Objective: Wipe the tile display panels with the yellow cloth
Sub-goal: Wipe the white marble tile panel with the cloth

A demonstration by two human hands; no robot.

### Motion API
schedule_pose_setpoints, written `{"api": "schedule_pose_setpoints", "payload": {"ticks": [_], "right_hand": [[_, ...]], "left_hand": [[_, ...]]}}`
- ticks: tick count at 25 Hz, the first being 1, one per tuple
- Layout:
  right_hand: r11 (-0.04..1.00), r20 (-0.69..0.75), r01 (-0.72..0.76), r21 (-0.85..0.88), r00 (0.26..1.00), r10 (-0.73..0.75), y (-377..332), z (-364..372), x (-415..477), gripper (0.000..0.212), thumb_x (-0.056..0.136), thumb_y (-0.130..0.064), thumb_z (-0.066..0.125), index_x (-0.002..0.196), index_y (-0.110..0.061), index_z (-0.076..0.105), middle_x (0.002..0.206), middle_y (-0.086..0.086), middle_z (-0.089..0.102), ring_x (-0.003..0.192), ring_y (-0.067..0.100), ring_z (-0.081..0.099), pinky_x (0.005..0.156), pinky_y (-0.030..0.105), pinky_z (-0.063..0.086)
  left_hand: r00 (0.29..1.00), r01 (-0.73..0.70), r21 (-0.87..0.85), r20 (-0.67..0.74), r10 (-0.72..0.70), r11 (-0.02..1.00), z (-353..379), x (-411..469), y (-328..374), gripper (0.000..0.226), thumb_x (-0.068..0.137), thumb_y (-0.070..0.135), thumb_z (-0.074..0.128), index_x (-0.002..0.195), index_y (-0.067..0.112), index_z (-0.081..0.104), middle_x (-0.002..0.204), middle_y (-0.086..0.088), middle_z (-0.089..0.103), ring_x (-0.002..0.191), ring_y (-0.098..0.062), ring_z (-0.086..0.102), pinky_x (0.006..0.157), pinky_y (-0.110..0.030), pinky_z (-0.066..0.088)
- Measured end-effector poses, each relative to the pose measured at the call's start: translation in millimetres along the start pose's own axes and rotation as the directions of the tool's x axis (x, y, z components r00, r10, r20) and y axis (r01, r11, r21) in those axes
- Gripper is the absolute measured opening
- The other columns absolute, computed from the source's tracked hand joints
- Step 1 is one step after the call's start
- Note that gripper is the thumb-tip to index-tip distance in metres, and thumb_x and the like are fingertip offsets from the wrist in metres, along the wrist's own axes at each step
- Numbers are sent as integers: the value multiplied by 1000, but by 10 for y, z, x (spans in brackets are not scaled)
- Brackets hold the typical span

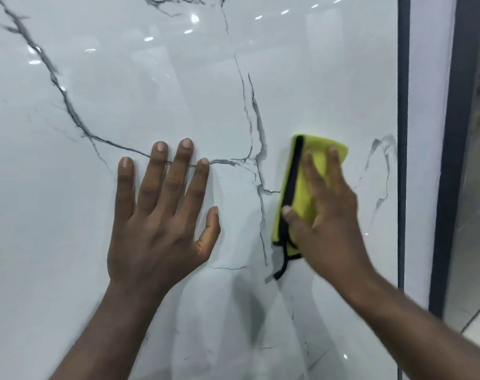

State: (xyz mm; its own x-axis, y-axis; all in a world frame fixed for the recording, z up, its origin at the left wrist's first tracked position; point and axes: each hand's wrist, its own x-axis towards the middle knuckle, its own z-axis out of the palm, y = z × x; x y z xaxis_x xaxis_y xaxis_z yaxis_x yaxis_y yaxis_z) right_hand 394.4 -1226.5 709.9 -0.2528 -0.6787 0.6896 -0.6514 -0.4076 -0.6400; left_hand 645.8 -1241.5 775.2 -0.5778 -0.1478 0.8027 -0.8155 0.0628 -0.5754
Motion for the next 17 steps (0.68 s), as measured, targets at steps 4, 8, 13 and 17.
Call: {"api": "schedule_pose_setpoints", "payload": {"ticks": [4,8,13,17], "right_hand": [[978,-11,179,-102,983,-182,-236,63,211,97,94,-42,75,165,-54,10,173,-25,-17,153,22,21,107,31,30],[966,-154,-228,120,957,245,317,33,336,93,91,-41,79,165,-47,24,177,-17,0,158,18,21,121,28,18],[971,-65,-218,99,972,225,41,489,-598,98,90,-39,81,166,-50,20,176,-19,-5,156,13,18,122,26,16],[971,-126,-223,87,964,233,-61,382,-138,93,91,-35,79,165,-47,24,175,-20,-1,152,1,16,116,9,11]], "left_hand": [[1000,-3,-11,5,3,1000,-10,-7,-17,66,106,39,59,162,7,48,173,-18,35,161,-43,31,126,-71,28],[1000,3,-52,29,-1,999,-19,5,-28,65,107,39,57,163,8,47,175,-17,32,163,-39,28,130,-68,21],[997,-37,-94,65,44,995,-47,-10,-29,65,110,38,47,166,5,39,179,-12,21,166,-31,20,134,-59,18],[989,-97,-156,93,112,983,-45,-10,-71,62,110,31,42,166,5,36,180,-12,21,167,-32,19,135,-58,13]]}}
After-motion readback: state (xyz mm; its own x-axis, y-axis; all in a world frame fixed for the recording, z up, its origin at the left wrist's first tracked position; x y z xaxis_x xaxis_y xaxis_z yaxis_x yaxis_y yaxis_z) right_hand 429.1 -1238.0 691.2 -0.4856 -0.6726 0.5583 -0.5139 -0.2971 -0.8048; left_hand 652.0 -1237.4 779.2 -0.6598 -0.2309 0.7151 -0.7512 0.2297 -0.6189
